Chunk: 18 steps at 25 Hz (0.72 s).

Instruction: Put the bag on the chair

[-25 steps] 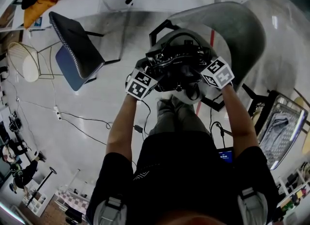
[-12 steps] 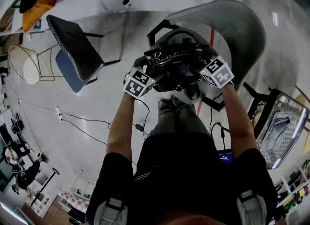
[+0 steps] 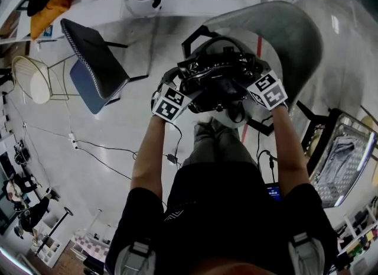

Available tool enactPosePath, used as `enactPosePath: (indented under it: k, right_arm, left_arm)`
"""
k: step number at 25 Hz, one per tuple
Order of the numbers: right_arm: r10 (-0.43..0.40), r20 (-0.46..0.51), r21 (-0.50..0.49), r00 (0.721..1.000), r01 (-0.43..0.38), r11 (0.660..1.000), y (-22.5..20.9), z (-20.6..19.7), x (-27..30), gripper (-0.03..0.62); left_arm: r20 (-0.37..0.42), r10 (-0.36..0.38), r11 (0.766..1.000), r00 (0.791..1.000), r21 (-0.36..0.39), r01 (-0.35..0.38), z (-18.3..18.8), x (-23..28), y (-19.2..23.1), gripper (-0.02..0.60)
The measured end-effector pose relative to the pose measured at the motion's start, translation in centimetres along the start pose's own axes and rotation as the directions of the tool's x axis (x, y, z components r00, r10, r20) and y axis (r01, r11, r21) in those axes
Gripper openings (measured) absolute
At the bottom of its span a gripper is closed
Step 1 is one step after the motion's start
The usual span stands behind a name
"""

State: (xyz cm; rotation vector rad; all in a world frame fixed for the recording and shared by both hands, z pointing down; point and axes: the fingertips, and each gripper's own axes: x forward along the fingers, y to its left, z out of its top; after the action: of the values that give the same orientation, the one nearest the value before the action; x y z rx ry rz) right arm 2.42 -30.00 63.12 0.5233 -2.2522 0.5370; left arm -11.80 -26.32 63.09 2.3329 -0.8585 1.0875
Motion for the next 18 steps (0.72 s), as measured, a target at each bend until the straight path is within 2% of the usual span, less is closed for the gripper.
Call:
enactPosePath:
  k: [9,14,18]
  right_arm:
    - [-0.095,0.058,0.064,0.994,0.091,0.994,-0.4,-0.5,-2.6,0.305]
    - [-0.181,0.107,0.151,0.978,0.164,0.975,-0.9,-0.2,-3.9,0.305]
    - [-0.247,0.119,0.168,0.962,0.226,0.96,-0.8,-0.6,-5.6,0.304]
  left_arm:
    - [0.039,0.049,0.998,0.998,-0.05,-0.047,-0.2,-2.0,0.5,0.416]
    - [0.07,0.08,0.995,0.994,-0.066,-0.076,0.4,-3.1,0.4,0.416]
    - [0.097,0.104,0.991,0.99,-0.09,-0.095,0.7,-4.1,0.3,0.416]
